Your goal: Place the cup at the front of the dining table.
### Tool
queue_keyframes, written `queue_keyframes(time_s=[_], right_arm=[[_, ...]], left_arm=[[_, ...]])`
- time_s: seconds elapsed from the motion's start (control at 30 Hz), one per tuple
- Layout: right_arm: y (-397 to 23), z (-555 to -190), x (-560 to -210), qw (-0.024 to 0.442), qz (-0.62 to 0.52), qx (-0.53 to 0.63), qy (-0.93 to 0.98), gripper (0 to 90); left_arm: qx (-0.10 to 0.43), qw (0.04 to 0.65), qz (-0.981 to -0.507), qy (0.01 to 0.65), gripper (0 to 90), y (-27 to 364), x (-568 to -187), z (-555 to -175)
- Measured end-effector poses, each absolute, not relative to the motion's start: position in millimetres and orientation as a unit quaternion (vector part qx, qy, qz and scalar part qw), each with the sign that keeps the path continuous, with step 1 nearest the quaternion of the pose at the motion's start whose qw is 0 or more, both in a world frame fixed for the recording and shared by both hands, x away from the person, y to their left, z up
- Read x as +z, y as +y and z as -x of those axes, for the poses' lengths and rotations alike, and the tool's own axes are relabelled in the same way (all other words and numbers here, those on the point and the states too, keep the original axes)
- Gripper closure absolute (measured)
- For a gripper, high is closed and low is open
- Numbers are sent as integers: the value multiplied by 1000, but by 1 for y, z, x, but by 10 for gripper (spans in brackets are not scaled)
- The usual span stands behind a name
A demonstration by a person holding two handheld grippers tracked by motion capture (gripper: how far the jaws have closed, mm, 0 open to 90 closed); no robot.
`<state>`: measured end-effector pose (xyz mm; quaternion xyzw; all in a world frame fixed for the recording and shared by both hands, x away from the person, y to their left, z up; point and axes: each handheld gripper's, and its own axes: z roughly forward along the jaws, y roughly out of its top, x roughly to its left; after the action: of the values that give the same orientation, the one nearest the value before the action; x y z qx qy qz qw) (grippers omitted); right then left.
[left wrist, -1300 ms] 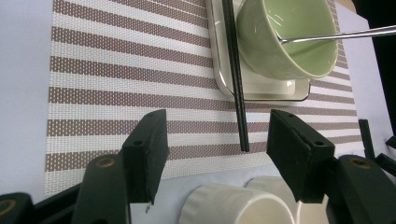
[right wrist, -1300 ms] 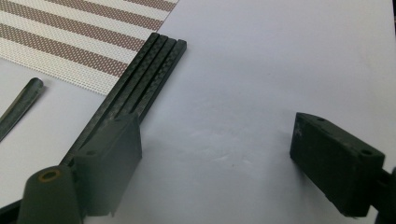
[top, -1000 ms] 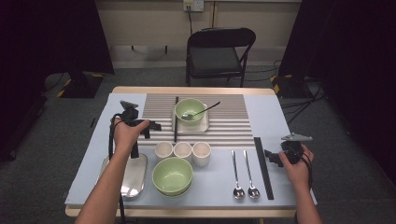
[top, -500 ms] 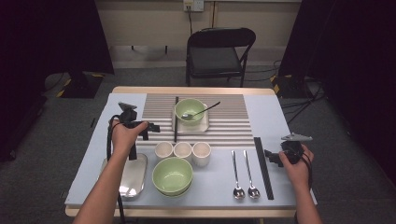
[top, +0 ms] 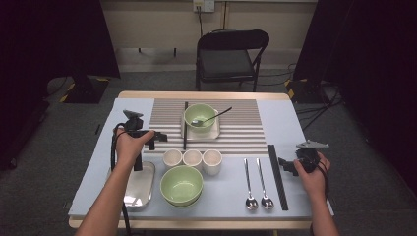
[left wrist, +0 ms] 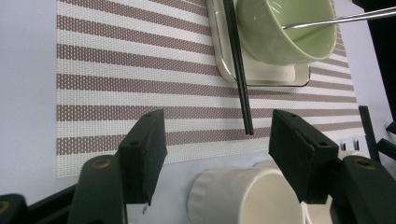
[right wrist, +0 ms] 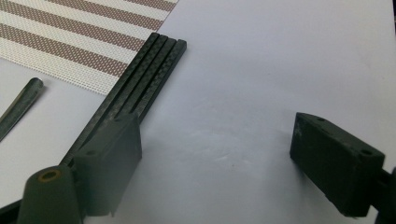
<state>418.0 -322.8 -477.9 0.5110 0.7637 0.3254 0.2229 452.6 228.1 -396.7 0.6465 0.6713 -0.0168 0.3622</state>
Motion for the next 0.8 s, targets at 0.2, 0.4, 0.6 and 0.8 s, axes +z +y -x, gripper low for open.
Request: queue_keyframes(time_s=[0.2,0.4,0.6,0.8], right_arm=[[-323,-418,-478,223,-511,325,764,151],[-323,-418,-478,223,-511,325,764,151],[-323,-418,-478,223,-511,325,764,151],[-323,-418,-478,223,-511,325,764,151]], left_arm=[[-18,363,-647,670,364,229,-398,-450],[-17,360,-649,670,364,231,-398,-449],[-19,361,-651,667,363,232,-399,-447],[-18,357,-655,666,364,231,-401,-445]])
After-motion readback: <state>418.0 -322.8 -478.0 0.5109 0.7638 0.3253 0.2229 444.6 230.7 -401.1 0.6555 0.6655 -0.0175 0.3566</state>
